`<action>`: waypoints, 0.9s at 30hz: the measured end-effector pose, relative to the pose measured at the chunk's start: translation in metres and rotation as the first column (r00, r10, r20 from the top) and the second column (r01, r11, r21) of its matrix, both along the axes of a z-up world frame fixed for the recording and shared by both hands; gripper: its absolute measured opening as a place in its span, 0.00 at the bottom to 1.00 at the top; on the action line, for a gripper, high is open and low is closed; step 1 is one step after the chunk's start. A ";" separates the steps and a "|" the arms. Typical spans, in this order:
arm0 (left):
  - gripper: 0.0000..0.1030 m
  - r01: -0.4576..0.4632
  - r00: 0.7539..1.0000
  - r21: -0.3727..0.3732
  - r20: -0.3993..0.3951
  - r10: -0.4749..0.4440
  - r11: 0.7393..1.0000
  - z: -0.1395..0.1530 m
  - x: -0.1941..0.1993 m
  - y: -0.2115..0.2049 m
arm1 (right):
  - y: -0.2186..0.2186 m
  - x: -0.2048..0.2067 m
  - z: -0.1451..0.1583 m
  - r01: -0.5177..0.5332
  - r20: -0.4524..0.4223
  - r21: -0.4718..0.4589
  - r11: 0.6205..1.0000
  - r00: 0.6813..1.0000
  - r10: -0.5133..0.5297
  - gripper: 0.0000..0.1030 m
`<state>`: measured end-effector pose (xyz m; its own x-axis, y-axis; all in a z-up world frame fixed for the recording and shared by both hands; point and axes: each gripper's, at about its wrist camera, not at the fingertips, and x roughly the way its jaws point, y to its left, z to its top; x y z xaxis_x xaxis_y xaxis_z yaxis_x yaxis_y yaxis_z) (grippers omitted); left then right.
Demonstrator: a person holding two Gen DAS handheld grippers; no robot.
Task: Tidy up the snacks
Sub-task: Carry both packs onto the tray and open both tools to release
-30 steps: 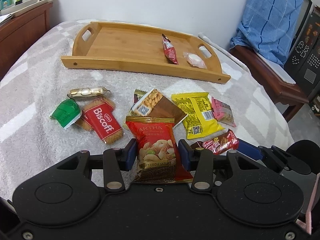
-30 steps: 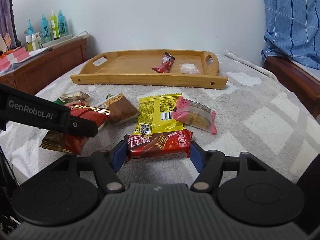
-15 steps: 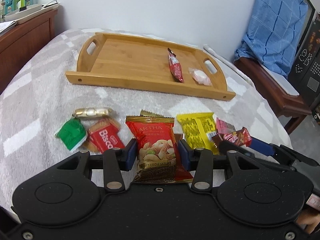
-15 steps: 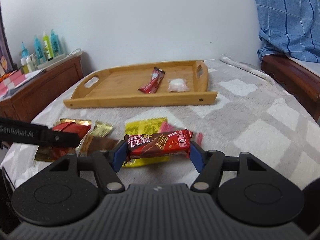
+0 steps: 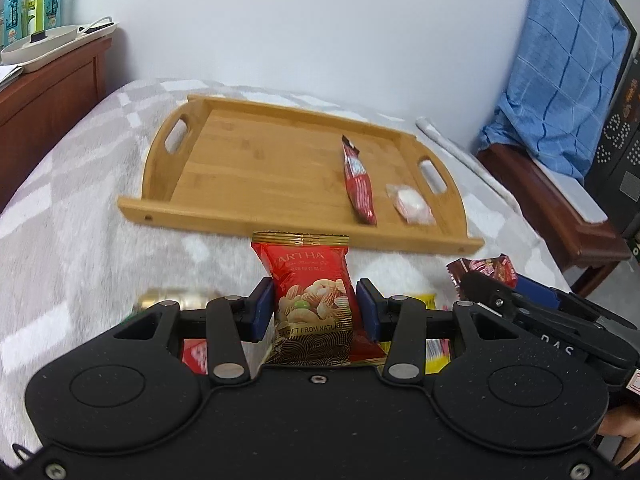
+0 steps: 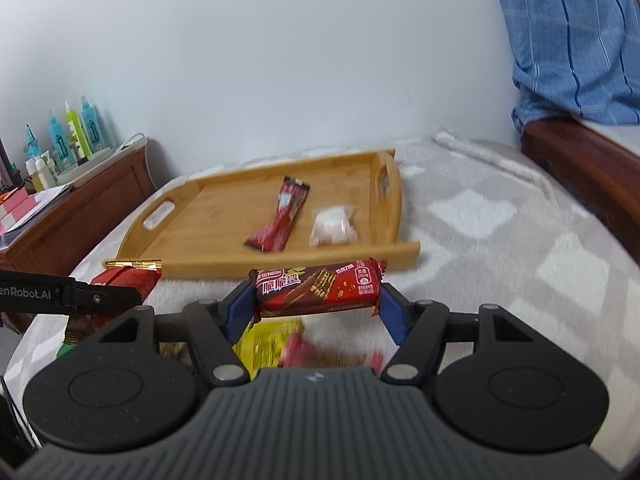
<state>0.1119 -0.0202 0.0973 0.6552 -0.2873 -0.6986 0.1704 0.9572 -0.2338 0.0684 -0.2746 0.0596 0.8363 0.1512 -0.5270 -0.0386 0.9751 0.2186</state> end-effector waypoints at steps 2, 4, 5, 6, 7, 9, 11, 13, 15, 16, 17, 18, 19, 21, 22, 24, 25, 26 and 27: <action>0.41 -0.004 1.000 0.002 0.005 0.004 1.000 0.001 0.009 -0.002 | -0.001 0.009 0.004 -0.002 0.010 -0.003 1.000 1.000 0.002 0.66; 0.41 -0.005 1.000 0.004 0.009 0.005 1.000 0.002 0.018 -0.004 | -0.002 0.017 0.007 -0.003 0.014 -0.010 1.000 1.000 0.003 0.66; 0.41 -0.005 1.000 0.003 0.011 0.005 1.000 0.003 0.022 -0.005 | -0.002 0.020 0.007 -0.003 0.015 -0.013 1.000 1.000 0.003 0.66; 0.41 -0.004 1.000 0.002 0.012 0.004 1.000 0.003 0.026 -0.007 | -0.002 0.024 0.008 -0.003 0.016 -0.016 1.000 1.000 0.003 0.66; 0.41 -0.005 1.000 0.001 0.014 0.005 1.000 0.003 0.030 -0.008 | -0.002 0.027 0.009 -0.003 0.015 -0.017 1.000 1.000 0.003 0.66; 0.41 -0.004 1.000 0.002 0.017 0.004 1.000 0.004 0.039 -0.010 | -0.003 0.033 0.010 -0.003 0.010 -0.011 1.000 1.000 0.004 0.66; 0.41 -0.001 1.000 0.007 0.025 0.001 1.000 0.006 0.046 -0.013 | -0.004 0.038 0.011 -0.003 0.003 -0.005 1.000 1.000 0.003 0.66; 0.41 0.001 1.000 0.014 0.030 -0.001 1.000 0.008 0.055 -0.016 | -0.003 0.043 0.013 -0.004 0.003 -0.011 1.000 1.000 0.004 0.66; 0.41 0.002 1.000 0.010 0.026 -0.002 1.000 0.008 0.065 -0.017 | -0.002 0.049 0.016 -0.008 0.005 -0.018 1.000 1.000 0.008 0.66; 0.41 0.001 1.000 0.005 0.024 -0.001 1.000 0.008 0.070 -0.018 | -0.002 0.053 0.018 -0.011 0.006 -0.022 1.000 1.000 0.011 0.66; 0.41 0.001 1.000 0.001 0.021 -0.001 1.000 0.007 0.075 -0.019 | -0.001 0.057 0.019 -0.013 0.006 -0.027 1.000 1.000 0.013 0.66; 0.41 -0.002 1.000 -0.003 0.018 0.002 1.000 0.007 0.081 -0.019 | 0.000 0.061 0.020 -0.014 0.005 -0.031 0.999 1.000 0.014 0.66; 0.41 -0.003 1.000 -0.004 0.018 0.003 1.000 0.007 0.086 -0.020 | 0.000 0.067 0.022 -0.015 0.003 -0.033 0.999 1.000 0.015 0.66; 0.41 -0.001 1.000 -0.004 0.012 0.001 1.000 0.005 0.096 -0.021 | 0.001 0.078 0.024 -0.018 -0.007 -0.030 0.999 1.000 0.018 0.66; 0.41 -0.002 1.000 -0.005 0.008 0.002 1.000 0.004 0.102 -0.022 | 0.001 0.084 0.024 -0.019 -0.015 -0.029 0.999 1.000 0.019 0.66; 0.41 -0.006 1.000 -0.010 -0.005 0.006 1.000 0.001 0.112 -0.022 | 0.002 0.097 0.024 -0.022 -0.037 -0.026 0.999 0.999 0.021 0.66; 0.41 -0.010 1.000 -0.012 -0.017 0.010 1.000 -0.001 0.119 -0.022 | 0.002 0.103 0.024 -0.023 -0.050 -0.029 0.999 0.999 0.021 0.66; 0.41 -0.009 1.000 -0.015 -0.024 0.009 1.000 -0.004 0.124 -0.022 | 0.002 0.110 0.023 -0.024 -0.064 -0.035 0.999 0.998 0.022 0.66; 0.41 -0.009 1.000 -0.017 -0.028 0.008 1.000 -0.005 0.129 -0.023 | 0.003 0.117 0.022 -0.024 -0.078 -0.040 0.999 0.997 0.021 0.66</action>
